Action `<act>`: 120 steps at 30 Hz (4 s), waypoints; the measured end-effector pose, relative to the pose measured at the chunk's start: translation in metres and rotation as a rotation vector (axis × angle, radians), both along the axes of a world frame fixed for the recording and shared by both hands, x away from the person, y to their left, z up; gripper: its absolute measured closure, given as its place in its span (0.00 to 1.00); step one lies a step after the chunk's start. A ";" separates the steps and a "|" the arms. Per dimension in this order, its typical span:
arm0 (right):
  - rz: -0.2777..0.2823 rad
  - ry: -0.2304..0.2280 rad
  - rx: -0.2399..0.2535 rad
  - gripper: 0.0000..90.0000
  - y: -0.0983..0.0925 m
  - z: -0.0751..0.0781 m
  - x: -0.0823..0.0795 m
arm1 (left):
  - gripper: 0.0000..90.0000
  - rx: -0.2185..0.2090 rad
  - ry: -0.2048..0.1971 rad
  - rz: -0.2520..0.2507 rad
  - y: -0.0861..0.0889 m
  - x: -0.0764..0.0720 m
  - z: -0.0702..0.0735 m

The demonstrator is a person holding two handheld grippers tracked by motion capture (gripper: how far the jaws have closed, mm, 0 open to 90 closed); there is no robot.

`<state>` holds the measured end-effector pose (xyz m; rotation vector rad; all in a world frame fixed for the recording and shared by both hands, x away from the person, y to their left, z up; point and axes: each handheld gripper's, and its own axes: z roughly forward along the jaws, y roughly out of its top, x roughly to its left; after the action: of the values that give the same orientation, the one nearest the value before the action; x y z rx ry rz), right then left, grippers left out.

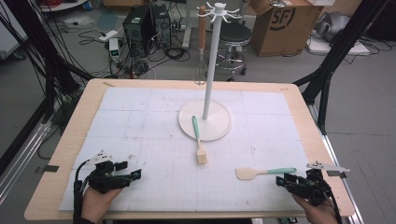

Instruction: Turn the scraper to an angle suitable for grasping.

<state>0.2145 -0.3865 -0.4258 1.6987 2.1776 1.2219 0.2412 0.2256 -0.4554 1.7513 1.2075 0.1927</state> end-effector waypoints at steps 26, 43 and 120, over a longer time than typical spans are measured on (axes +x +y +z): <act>-0.042 0.086 -0.033 0.99 -0.015 -0.020 0.054 | 0.24 0.003 -0.002 -0.001 0.000 0.000 0.000; -0.013 0.101 -0.059 0.99 0.021 -0.018 0.109 | 0.24 0.002 -0.002 0.000 0.000 0.000 0.000; 0.078 0.199 0.178 0.99 0.046 -0.020 0.103 | 0.24 0.010 0.002 -0.002 -0.001 0.001 0.000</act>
<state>0.3178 -0.3401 -0.4454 1.8958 2.3293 1.3566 0.2422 0.2249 -0.4554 1.7613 1.2084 0.1966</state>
